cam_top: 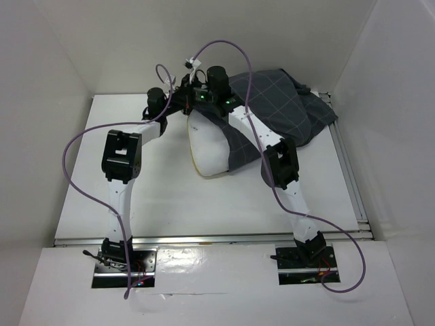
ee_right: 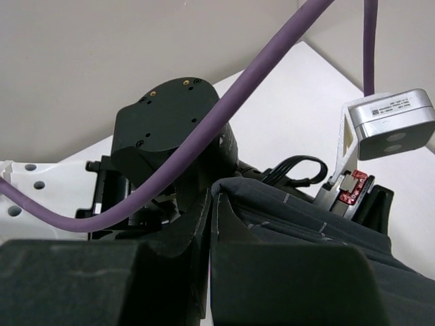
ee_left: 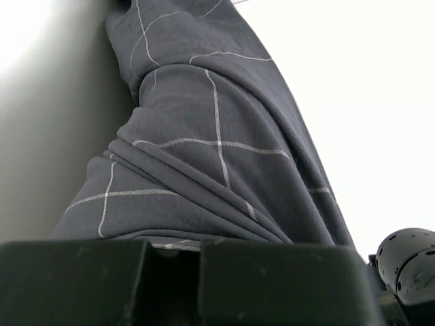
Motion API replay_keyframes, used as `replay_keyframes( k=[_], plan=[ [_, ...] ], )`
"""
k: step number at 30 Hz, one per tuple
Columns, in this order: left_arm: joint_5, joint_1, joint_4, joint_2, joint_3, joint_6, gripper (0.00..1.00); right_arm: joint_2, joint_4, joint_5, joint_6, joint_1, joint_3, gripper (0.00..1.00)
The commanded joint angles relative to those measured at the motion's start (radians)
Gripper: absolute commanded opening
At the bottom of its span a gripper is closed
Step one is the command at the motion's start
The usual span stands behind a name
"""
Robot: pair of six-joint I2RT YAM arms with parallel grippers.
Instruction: Put the pillow into the pillowcase
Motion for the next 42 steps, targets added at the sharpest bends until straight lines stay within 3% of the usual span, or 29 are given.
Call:
replay_keyframes(
  k=[1, 9, 16, 17, 18, 22, 23, 25, 29, 35, 39, 42],
  plan=[
    [-0.107, -0.093, -0.032, 0.078, 0.089, 0.015, 0.00, -0.045, 0.257, -0.347, 0.131, 0.260, 0.028, 0.00],
    [-0.070, -0.129, 0.009, 0.109, 0.123, -0.017, 0.00, -0.035, 0.278, -0.338, 0.154, 0.269, 0.008, 0.00],
    [-0.047, -0.091, 0.037, 0.074, -0.011, -0.015, 0.00, -0.076, 0.212, -0.317, 0.113, 0.240, -0.029, 0.01],
    [-0.035, -0.091, 0.037, 0.061, -0.049, -0.002, 0.00, -0.088, 0.202, -0.300, 0.113, 0.226, -0.061, 0.06],
    [-0.020, -0.077, 0.026, 0.049, -0.070, 0.009, 0.00, -0.102, 0.202, -0.283, 0.102, 0.226, -0.078, 0.27],
    [0.004, -0.016, -0.018, -0.024, -0.188, 0.077, 0.00, -0.182, 0.118, -0.164, 0.049, 0.163, -0.164, 0.72],
    [0.016, -0.004, -0.029, -0.053, -0.208, 0.087, 0.00, -0.217, 0.109, -0.144, 0.039, 0.154, -0.181, 0.77],
    [0.025, 0.018, -0.043, -0.084, -0.268, 0.127, 0.00, -0.255, 0.100, -0.089, 0.019, 0.131, -0.237, 0.83],
    [0.057, 0.073, -0.153, -0.153, -0.303, 0.218, 0.00, -0.334, 0.097, 0.067, -0.018, 0.056, -0.285, 0.86],
    [0.094, 0.117, -0.460, -0.253, -0.271, 0.440, 0.00, -0.377, 0.023, 0.151, -0.062, -0.056, -0.274, 0.87],
    [0.123, 0.128, -0.719, -0.297, -0.197, 0.613, 0.27, -0.387, -0.018, 0.150, -0.074, -0.117, -0.309, 0.87],
    [0.087, 0.137, -0.932, -0.359, -0.158, 0.764, 0.42, -0.387, -0.054, 0.150, -0.093, -0.162, -0.323, 0.87]
  ],
)
